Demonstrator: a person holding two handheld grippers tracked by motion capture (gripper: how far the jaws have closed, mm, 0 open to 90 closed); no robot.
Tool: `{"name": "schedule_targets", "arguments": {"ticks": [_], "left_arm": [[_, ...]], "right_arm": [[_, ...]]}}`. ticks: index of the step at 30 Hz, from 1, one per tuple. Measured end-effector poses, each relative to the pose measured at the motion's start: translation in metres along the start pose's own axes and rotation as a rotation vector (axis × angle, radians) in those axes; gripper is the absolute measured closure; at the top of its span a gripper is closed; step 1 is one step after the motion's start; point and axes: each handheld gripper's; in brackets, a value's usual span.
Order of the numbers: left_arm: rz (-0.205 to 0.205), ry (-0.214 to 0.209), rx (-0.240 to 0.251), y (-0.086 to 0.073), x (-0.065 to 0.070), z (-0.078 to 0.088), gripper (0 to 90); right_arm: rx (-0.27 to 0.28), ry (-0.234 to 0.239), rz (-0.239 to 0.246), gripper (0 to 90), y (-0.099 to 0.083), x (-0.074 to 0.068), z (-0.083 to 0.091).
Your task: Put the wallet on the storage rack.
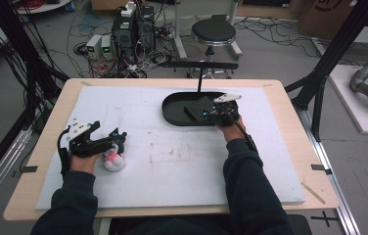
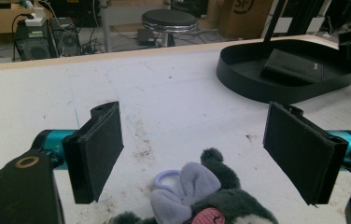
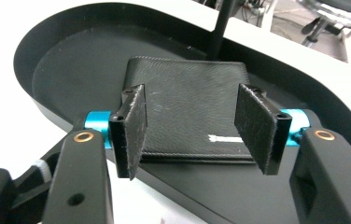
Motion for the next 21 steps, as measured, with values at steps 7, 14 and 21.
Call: {"name": "schedule_targets", "arguments": {"ticks": [7, 14, 21], "left_arm": [[0.013, -0.009, -0.003, 0.000, 0.000, 0.000, 20.0], [0.016, 0.011, 0.007, 0.002, 0.000, 0.002, 19.8], [0.012, 0.008, -0.005, 0.001, 0.003, 0.001, 19.8]], "right_arm": [[0.043, -0.004, -0.074, 25.5, -0.019, 0.025, 0.050], [0.058, -0.032, -0.061, 21.7, -0.054, 0.040, 0.097], [0.037, -0.053, -0.030, 21.7, -0.085, 0.044, 0.118]]}}
Point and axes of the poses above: each handheld gripper's, and its own axes: z roughly backward along the jaws, y roughly out of its top, x roughly to its right, and after that the axes turned 3 degrees about y, right-handed
